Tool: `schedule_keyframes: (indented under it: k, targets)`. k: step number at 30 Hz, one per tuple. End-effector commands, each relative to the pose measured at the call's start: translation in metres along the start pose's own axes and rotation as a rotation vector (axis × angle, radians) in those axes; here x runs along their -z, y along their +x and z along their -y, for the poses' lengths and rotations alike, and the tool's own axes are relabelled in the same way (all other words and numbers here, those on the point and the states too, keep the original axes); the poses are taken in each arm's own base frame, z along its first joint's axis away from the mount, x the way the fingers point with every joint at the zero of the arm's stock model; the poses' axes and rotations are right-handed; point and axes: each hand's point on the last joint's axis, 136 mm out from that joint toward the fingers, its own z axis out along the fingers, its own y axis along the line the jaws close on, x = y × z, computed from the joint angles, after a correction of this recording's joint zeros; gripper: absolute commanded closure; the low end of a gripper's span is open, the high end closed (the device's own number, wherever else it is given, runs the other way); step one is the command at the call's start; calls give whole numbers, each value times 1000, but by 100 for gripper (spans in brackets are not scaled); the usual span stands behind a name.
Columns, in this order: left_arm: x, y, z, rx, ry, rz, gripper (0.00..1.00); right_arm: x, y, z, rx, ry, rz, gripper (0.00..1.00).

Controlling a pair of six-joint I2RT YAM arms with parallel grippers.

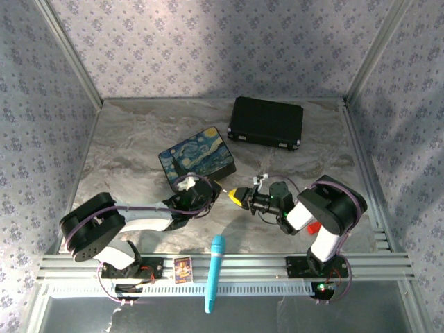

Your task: Unlock the padlock with the key

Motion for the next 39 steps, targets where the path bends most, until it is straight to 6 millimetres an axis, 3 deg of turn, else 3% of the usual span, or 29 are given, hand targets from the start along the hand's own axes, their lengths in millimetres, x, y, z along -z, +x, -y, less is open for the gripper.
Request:
schedule_keyframes:
  k: [1, 6, 13, 16, 19, 22, 29, 34, 39]
  targets:
    - [6, 15, 37, 43, 121, -63, 90, -12, 2, -28, 58, -79, -38, 100]
    - [8, 12, 37, 47, 123, -53, 90, -17, 13, -25, 57, -72, -72, 100]
    - [8, 6, 35, 25, 104, -35, 88, -7, 6, -11, 36, -38, -42, 100]
    - [10, -2, 18, -96, -35, 2, 83, 6, -7, -4, 18, -22, -18, 100]
    - [11, -6, 7, -280, -166, 2, 84, 15, -11, 5, 11, 2, -19, 100]
    - [8, -4, -11, -330, -219, -34, 86, 17, -10, 10, 32, 36, -33, 100]
    - [2, -1, -40, -295, -256, -52, 85, 16, -10, 3, 87, 52, -54, 100]
    - [-2, 1, -41, -264, -222, -54, 82, 5, -4, 3, 107, 62, -89, 100]
    - [-5, -2, -42, -137, -134, -27, 84, -11, 2, 11, -1, 6, -110, 100]
